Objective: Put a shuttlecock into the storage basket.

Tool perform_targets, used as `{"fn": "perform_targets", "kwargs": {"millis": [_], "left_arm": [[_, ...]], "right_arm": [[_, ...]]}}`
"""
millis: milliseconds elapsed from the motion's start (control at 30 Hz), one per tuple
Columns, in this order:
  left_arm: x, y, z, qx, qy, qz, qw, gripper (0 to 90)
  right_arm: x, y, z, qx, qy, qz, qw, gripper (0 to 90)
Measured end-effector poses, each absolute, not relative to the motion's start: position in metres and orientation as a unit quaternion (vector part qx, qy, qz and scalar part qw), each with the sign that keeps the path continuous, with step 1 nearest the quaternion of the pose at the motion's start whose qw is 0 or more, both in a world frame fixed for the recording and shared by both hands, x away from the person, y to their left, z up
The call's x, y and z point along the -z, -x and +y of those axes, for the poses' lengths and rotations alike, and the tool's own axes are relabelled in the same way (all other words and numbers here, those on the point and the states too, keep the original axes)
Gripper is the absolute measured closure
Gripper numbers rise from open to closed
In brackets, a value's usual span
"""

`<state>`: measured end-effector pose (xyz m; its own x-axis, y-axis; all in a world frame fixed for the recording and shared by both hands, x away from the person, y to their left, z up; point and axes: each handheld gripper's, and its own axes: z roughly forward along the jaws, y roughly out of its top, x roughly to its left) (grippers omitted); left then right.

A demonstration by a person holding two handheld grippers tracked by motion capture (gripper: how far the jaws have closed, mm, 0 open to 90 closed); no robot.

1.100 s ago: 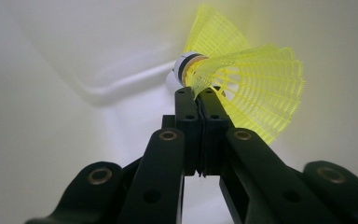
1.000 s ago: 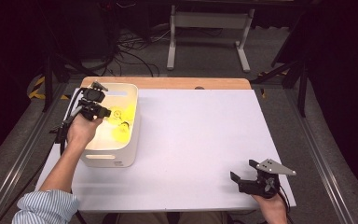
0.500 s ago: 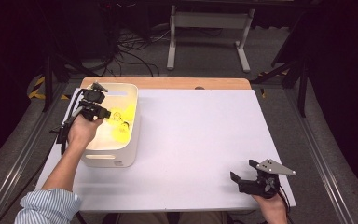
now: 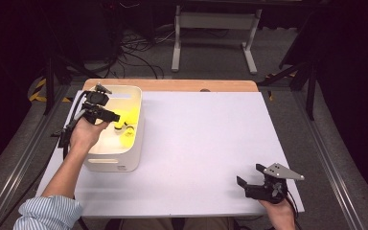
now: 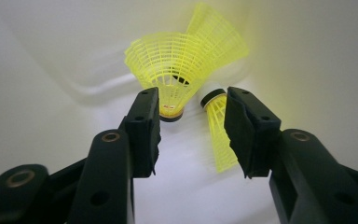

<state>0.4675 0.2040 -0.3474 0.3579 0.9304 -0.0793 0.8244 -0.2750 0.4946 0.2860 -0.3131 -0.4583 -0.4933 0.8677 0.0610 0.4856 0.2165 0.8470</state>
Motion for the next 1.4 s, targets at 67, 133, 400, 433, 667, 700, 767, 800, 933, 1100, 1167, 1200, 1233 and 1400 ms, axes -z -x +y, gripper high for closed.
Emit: {"fn": "perform_targets", "kwargs": {"millis": [67, 133, 400, 433, 667, 700, 767, 800, 933, 1100, 1167, 1200, 1233, 1400], "left_arm": [[0.347, -0.467, 0.203, -0.115, -0.791, 0.554, 0.234, 51.6], [0.346, -0.466, 0.203, -0.117, -0.791, 0.552, 0.235, 49.0], [0.342, -0.461, 0.201, -0.116, -0.793, 0.546, 0.243, 40.6], [0.342, -0.461, 0.201, -0.116, -0.793, 0.546, 0.243, 39.5], [0.337, -0.457, 0.201, -0.118, -0.792, 0.545, 0.248, 35.6], [0.336, -0.456, 0.201, -0.119, -0.793, 0.543, 0.250, 35.5], [0.336, -0.456, 0.201, -0.120, -0.794, 0.541, 0.249, 35.0], [0.335, -0.455, 0.200, -0.119, -0.796, 0.539, 0.249, 35.0], [0.331, -0.452, 0.198, -0.124, -0.797, 0.534, 0.252, 34.4], [0.328, -0.450, 0.195, -0.128, -0.799, 0.532, 0.251, 32.1], [0.326, -0.449, 0.194, -0.131, -0.798, 0.531, 0.252, 32.1], [0.326, -0.448, 0.194, -0.132, -0.799, 0.530, 0.252, 32.1], [0.325, -0.447, 0.194, -0.134, -0.799, 0.530, 0.252, 32.1], [0.323, -0.444, 0.193, -0.133, -0.803, 0.525, 0.249, 32.1]], "right_arm": [[0.458, -0.286, -0.313, -0.433, -0.452, 0.748, 0.221, 8.9], [0.458, -0.286, -0.313, -0.433, -0.453, 0.747, 0.221, 8.8], [0.458, -0.286, -0.313, -0.433, -0.453, 0.748, 0.220, 8.8], [0.458, -0.286, -0.313, -0.433, -0.453, 0.748, 0.220, 8.8], [0.458, -0.286, -0.313, -0.433, -0.452, 0.748, 0.221, 8.8], [0.458, -0.286, -0.313, -0.433, -0.452, 0.748, 0.221, 8.8], [0.458, -0.286, -0.313, -0.433, -0.452, 0.748, 0.221, 8.9], [0.458, -0.286, -0.313, -0.433, -0.452, 0.748, 0.221, 8.9], [0.458, -0.286, -0.313, -0.434, -0.452, 0.747, 0.221, 8.8], [0.458, -0.286, -0.313, -0.435, -0.451, 0.747, 0.222, 8.8], [0.458, -0.286, -0.314, -0.435, -0.452, 0.746, 0.223, 8.8], [0.458, -0.286, -0.314, -0.435, -0.452, 0.746, 0.223, 8.8], [0.458, -0.286, -0.314, -0.435, -0.452, 0.746, 0.223, 8.8], [0.458, -0.286, -0.314, -0.436, -0.453, 0.745, 0.223, 8.9]]}}
